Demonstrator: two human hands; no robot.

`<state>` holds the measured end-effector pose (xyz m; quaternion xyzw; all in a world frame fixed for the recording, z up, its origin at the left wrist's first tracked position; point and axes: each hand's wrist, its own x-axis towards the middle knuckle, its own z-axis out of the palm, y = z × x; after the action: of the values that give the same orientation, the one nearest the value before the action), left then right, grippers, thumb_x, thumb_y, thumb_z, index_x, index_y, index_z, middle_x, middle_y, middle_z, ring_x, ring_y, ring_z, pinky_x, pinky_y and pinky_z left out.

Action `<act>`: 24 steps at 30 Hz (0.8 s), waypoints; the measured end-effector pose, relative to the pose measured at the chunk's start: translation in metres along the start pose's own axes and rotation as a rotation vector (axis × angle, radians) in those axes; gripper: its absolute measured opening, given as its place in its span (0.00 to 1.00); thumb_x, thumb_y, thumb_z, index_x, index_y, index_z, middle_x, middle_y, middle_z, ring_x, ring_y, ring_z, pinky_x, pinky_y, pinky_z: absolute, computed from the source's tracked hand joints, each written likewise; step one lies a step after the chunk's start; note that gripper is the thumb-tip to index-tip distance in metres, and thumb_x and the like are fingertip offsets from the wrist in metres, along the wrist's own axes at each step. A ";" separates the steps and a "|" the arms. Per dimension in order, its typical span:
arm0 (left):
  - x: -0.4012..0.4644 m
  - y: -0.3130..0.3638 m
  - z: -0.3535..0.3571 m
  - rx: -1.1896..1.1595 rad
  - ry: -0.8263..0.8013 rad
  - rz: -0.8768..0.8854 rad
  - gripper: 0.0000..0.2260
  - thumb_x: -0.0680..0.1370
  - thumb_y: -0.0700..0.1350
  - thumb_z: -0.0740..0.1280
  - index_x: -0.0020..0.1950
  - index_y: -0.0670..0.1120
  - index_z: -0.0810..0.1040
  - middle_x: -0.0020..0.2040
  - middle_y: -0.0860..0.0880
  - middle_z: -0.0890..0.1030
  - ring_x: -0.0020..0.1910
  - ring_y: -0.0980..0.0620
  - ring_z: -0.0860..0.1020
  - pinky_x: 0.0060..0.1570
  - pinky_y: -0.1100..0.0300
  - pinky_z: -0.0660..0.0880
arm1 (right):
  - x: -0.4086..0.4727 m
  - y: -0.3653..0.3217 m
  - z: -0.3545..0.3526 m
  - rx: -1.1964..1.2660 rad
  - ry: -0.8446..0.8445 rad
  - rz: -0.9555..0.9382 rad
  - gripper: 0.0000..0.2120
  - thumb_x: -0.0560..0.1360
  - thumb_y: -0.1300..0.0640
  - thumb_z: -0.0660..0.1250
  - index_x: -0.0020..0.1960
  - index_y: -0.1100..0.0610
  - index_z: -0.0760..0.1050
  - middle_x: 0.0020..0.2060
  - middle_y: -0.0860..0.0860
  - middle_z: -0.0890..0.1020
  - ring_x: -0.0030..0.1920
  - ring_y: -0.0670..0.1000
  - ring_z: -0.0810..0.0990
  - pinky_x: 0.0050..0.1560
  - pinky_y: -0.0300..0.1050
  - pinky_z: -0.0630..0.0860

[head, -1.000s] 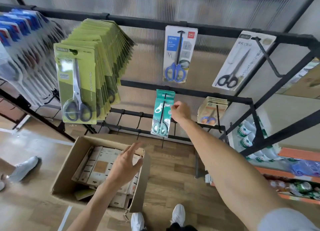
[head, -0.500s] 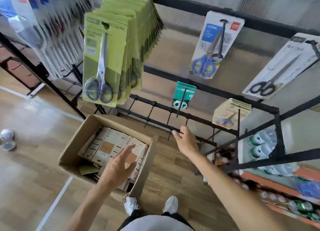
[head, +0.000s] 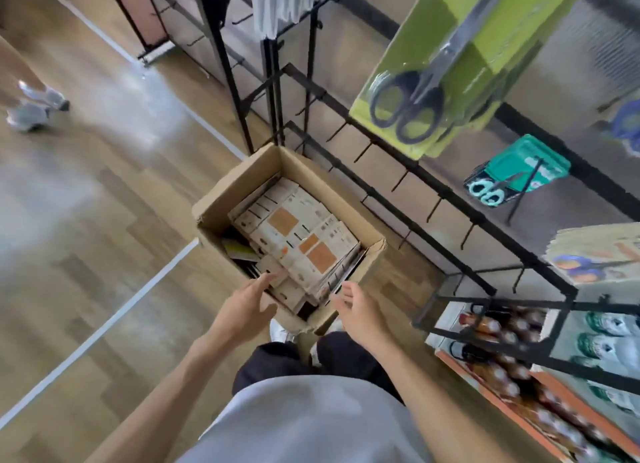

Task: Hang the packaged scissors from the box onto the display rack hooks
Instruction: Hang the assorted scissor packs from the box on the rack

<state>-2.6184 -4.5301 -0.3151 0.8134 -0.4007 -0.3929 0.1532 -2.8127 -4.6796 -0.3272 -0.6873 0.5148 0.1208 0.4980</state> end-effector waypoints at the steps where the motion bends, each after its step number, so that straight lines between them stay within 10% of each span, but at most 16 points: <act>1: 0.004 -0.006 0.003 0.001 -0.014 -0.029 0.26 0.78 0.44 0.68 0.75 0.54 0.65 0.68 0.45 0.76 0.52 0.46 0.80 0.57 0.52 0.76 | 0.007 -0.001 0.003 -0.020 -0.006 0.007 0.23 0.81 0.44 0.62 0.72 0.53 0.67 0.69 0.50 0.75 0.66 0.49 0.74 0.66 0.48 0.73; 15: 0.112 -0.026 0.070 -0.084 -0.024 -0.241 0.27 0.77 0.39 0.65 0.76 0.47 0.64 0.66 0.44 0.72 0.63 0.43 0.74 0.62 0.53 0.72 | 0.130 -0.011 0.004 -0.534 -0.279 -0.135 0.25 0.81 0.47 0.65 0.74 0.55 0.65 0.69 0.53 0.75 0.69 0.54 0.73 0.69 0.51 0.71; 19: 0.129 -0.051 0.073 0.164 0.187 -0.228 0.24 0.74 0.41 0.68 0.69 0.47 0.70 0.57 0.43 0.77 0.58 0.40 0.75 0.59 0.47 0.70 | 0.159 -0.015 0.018 -0.657 -0.341 -0.196 0.23 0.81 0.51 0.65 0.73 0.57 0.66 0.66 0.56 0.77 0.67 0.56 0.73 0.65 0.49 0.70; 24: 0.166 -0.084 0.055 0.534 0.043 -0.249 0.20 0.76 0.41 0.67 0.68 0.48 0.69 0.62 0.44 0.73 0.61 0.44 0.73 0.60 0.51 0.69 | 0.174 -0.008 0.035 -0.741 -0.400 -0.194 0.18 0.81 0.54 0.65 0.68 0.59 0.68 0.62 0.55 0.78 0.64 0.56 0.75 0.61 0.49 0.72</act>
<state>-2.5540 -4.6013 -0.4834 0.8759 -0.3838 -0.2721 -0.1071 -2.7172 -4.7539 -0.4577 -0.8281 0.2628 0.3809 0.3163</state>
